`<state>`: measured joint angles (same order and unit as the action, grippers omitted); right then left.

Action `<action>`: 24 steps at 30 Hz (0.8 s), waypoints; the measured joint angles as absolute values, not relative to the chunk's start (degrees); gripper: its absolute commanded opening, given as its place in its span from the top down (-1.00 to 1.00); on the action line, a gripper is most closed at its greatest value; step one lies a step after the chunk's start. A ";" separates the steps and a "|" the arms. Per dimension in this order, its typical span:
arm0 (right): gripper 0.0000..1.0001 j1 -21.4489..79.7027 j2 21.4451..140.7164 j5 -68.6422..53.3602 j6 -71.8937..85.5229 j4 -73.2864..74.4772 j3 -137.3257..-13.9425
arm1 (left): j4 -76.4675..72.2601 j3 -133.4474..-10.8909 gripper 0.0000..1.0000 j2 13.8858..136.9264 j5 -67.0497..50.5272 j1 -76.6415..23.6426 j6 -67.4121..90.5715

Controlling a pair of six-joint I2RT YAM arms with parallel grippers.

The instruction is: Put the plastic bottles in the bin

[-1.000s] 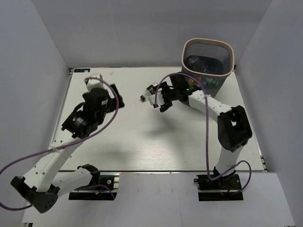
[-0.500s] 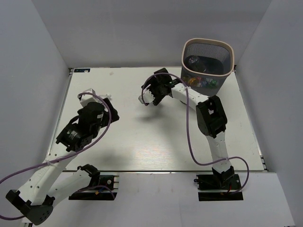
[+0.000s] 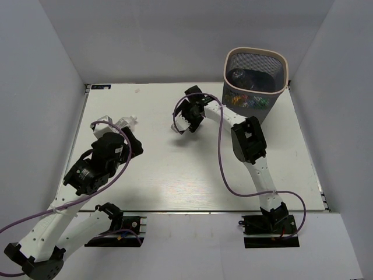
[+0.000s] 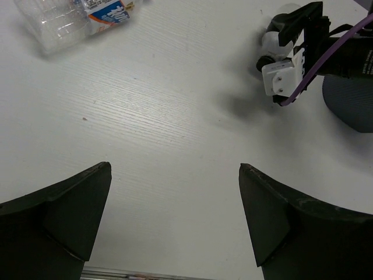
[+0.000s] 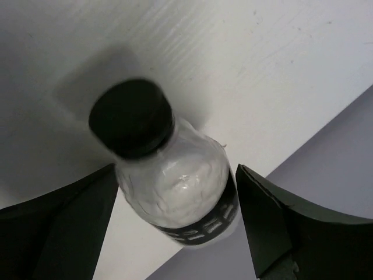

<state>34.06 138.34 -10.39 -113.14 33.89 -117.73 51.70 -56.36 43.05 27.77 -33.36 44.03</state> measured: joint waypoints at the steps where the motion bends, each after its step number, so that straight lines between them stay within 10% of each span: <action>1: -0.64 34.02 138.85 -10.66 -113.27 35.16 -118.85 | 52.05 -56.45 -1.00 43.09 27.92 -33.36 44.05; 10: 0.51 33.21 139.11 -14.90 -114.50 49.69 -122.87 | 51.96 -57.10 -1.00 46.06 28.69 -33.36 43.81; 24: 0.71 31.44 111.72 -42.70 -91.46 69.28 -119.52 | 46.15 -62.33 -1.00 69.52 37.67 -31.94 36.32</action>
<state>31.44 111.72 -42.70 -91.46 69.28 -119.52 46.15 -62.33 69.52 37.67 -31.94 36.32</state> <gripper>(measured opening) 0.575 0.997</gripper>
